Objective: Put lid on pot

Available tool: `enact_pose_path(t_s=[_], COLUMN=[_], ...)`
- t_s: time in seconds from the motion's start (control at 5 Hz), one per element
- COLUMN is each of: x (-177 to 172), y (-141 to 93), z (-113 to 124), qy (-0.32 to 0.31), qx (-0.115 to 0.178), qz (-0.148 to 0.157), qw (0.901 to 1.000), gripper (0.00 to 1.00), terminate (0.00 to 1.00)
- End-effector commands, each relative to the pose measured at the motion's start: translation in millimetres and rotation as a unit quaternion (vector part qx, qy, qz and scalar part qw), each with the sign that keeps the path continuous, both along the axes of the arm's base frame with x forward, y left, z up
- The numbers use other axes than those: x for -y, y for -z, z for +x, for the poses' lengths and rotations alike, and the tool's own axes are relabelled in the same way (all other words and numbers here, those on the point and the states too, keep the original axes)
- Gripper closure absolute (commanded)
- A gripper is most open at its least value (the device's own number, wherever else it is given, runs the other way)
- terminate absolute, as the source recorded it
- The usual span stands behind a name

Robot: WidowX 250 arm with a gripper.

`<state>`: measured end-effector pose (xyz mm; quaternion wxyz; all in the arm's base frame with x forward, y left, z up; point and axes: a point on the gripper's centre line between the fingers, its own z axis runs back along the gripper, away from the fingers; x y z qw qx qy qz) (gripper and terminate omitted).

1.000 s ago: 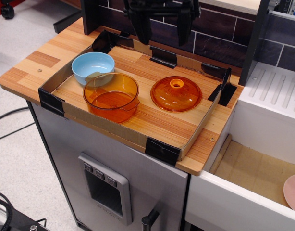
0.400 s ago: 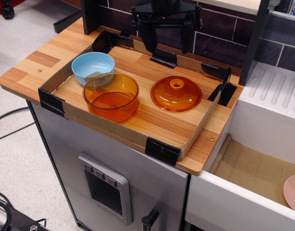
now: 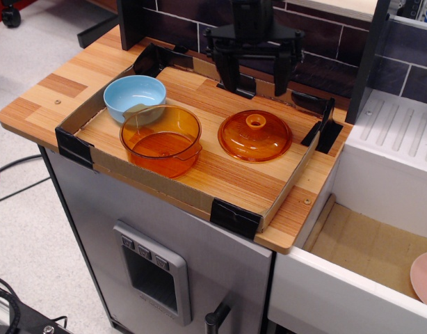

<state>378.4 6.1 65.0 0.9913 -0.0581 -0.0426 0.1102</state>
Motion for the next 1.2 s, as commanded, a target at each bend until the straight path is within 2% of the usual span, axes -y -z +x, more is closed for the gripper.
enact_pose_path(t_s=[0.0,0.4,0.6,1.0], x=[13.7,8.9,10.7,10.0], y=[6.8,20.9,18.3,25.0], z=[-12.6,-10.3,-8.0,-4.5], qy=[0.001,-0.01,-0.022,-0.038], qx=[0.022,0.011,0.015,0.011], qz=[0.005,0.009,0.004,0.021], qw=[0.9997,0.9999,0.9996,0.999], gripper=[0.0,0.0,0.0,0.0], terminate=[0.0,0.0,0.0,0.0])
